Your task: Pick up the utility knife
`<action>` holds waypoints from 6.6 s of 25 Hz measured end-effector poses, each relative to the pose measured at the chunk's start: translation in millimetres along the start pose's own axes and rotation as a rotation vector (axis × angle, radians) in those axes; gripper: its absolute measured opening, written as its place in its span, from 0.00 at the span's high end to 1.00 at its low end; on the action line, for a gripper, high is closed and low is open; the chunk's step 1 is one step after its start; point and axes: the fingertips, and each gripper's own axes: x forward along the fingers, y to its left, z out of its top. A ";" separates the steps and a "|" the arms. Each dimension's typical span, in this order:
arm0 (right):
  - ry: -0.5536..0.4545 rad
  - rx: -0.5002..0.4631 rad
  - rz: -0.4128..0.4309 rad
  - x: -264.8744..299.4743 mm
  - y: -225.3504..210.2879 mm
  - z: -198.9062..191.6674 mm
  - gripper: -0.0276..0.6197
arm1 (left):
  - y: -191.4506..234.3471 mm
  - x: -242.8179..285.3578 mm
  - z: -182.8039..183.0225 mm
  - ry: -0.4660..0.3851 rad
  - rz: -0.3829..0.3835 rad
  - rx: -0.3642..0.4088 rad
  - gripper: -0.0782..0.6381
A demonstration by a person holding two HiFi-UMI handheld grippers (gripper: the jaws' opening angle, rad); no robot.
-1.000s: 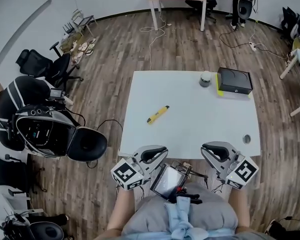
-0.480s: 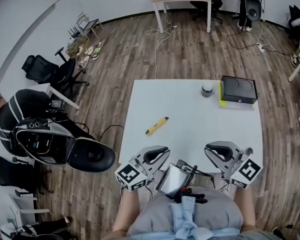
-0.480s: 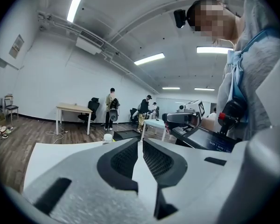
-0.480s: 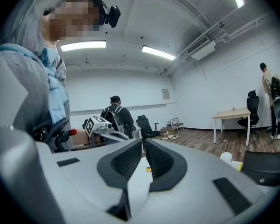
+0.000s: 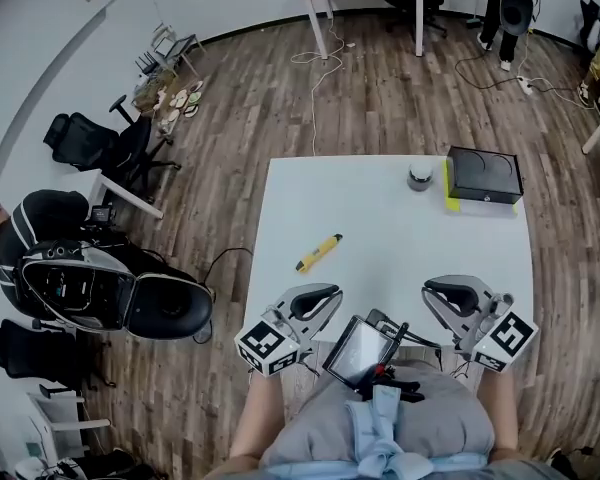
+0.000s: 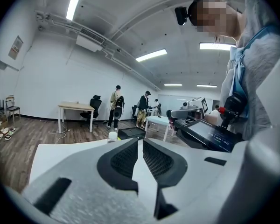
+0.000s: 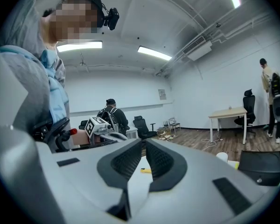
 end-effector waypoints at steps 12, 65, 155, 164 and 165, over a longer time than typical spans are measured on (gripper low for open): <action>-0.002 0.020 -0.069 2.7 8.7 -6.3 0.91 | 47.8 -5.4 -15.6 0.075 0.033 0.006 0.84; 0.073 0.086 -0.257 -14.5 -12.4 -15.4 0.91 | 207.2 51.7 -229.1 0.897 0.108 0.058 0.65; 0.061 0.015 -0.191 0.0 -2.6 -2.1 0.91 | 20.1 22.2 10.9 0.200 -0.005 -0.096 0.72; 0.054 0.021 -0.165 6.6 -6.5 -0.5 0.91 | 19.1 22.2 35.9 0.175 0.000 -0.027 0.72; 0.053 0.023 -0.163 7.2 -6.3 -0.3 0.91 | 18.6 21.7 36.2 0.175 0.000 -0.026 0.72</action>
